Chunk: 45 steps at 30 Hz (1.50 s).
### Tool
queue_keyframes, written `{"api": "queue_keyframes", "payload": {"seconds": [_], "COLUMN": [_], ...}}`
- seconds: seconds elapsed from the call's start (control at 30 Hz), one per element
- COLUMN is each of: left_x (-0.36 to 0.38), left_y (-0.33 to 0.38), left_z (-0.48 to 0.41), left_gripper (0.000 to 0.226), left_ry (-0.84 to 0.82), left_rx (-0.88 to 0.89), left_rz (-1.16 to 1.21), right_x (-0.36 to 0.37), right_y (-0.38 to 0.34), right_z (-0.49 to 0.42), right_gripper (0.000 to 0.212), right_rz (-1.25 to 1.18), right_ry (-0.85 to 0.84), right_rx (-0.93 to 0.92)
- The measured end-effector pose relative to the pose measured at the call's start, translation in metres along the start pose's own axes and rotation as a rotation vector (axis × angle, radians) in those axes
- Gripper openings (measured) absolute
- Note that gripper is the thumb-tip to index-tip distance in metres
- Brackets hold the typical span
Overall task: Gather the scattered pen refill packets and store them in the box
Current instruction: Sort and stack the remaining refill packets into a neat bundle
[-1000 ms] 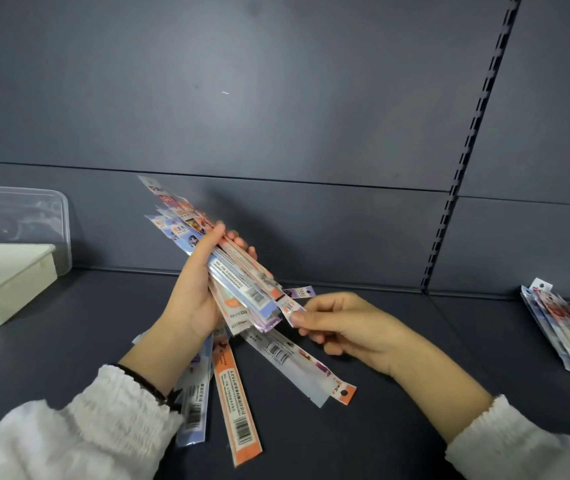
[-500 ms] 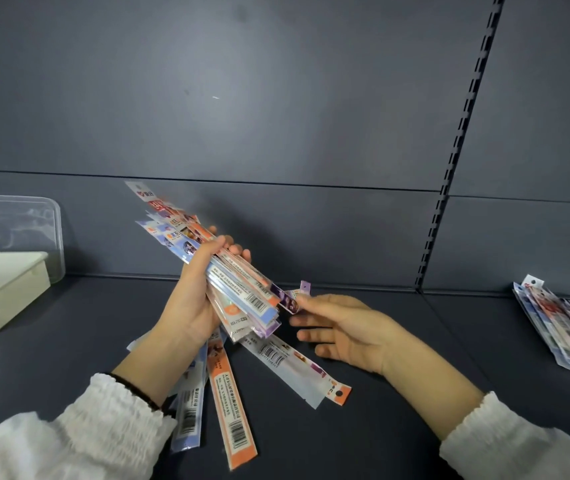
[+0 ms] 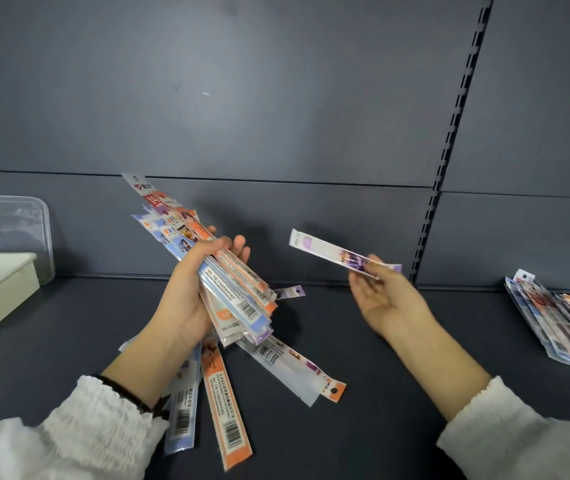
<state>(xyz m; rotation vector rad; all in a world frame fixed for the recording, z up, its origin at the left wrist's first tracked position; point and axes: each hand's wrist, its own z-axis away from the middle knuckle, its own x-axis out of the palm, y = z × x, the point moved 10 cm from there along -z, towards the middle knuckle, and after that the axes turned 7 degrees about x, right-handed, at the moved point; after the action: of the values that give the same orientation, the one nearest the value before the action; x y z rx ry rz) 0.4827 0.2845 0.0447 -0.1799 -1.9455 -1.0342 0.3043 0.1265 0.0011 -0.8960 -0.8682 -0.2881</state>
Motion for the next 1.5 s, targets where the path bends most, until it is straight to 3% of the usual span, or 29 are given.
{"api": "queue_keyframes", "payload": {"seconds": [0.07,0.13,0.2,0.33,0.43,0.57,0.7,0.8,0.97,1.07,1.17,1.23,1.37,1.5], "left_x": [-0.001,0.003,0.009,0.021,0.028,0.041,0.072,0.091,0.121,0.12,0.111,0.104,0.097,0.095], "left_y": [-0.006,-0.023,-0.042,-0.065,-0.068,-0.06,-0.055,-0.056,-0.074,-0.093,-0.107,-0.112,-0.123,-0.126], "left_z": [-0.002,0.002,0.01,0.03,0.035,0.037,0.038,0.028,0.012,0.011,0.01,0.009,0.01,0.013], "left_gripper": [0.01,0.017,0.034,0.037,0.039,0.035,0.019,0.035,0.045,0.053,0.06,0.062,0.054,0.049], "left_ry": [-0.022,-0.082,-0.151,-0.264,-0.303,-0.347,-0.425,-0.443,-0.448,-0.406,-0.403,-0.416,-0.472,-0.495], "left_rx": [-0.066,-0.207,-0.341,-0.437,-0.405,-0.32,-0.216,-0.092,0.138,0.18,0.172,0.132,0.038,-0.052], "left_rz": [-0.041,-0.108,-0.213,-0.523,-0.57,-0.625,-0.674,-0.732,-0.826,-0.787,-0.744,-0.77,-0.821,-0.832], "right_x": [0.004,0.018,0.037,0.065,0.077,0.081,0.087,0.094,0.111,0.114,0.112,0.112,0.119,0.126], "right_y": [-0.016,-0.021,-0.015,0.006,0.01,0.002,-0.014,-0.036,-0.058,-0.054,-0.052,-0.051,-0.05,-0.057], "right_z": [0.0,0.003,0.01,0.037,0.056,0.069,0.083,0.09,0.095,0.092,0.088,0.086,0.085,0.073], "right_gripper": [0.019,0.021,0.024,0.045,0.044,0.026,0.026,0.043,0.065,0.076,0.089,0.083,0.049,0.036], "right_rz": [-0.038,0.045,0.195,0.556,0.79,0.815,0.885,0.856,0.713,0.844,1.011,1.046,1.141,1.112], "right_ry": [-0.057,-0.168,-0.302,-0.457,-0.465,-0.458,-0.41,-0.436,-0.674,-0.678,-0.62,-0.629,-0.653,-0.64], "right_rx": [-0.065,-0.116,-0.153,-0.249,-0.392,-0.501,-0.644,-0.696,-0.556,-0.547,-0.66,-0.683,-0.709,-0.643]}}
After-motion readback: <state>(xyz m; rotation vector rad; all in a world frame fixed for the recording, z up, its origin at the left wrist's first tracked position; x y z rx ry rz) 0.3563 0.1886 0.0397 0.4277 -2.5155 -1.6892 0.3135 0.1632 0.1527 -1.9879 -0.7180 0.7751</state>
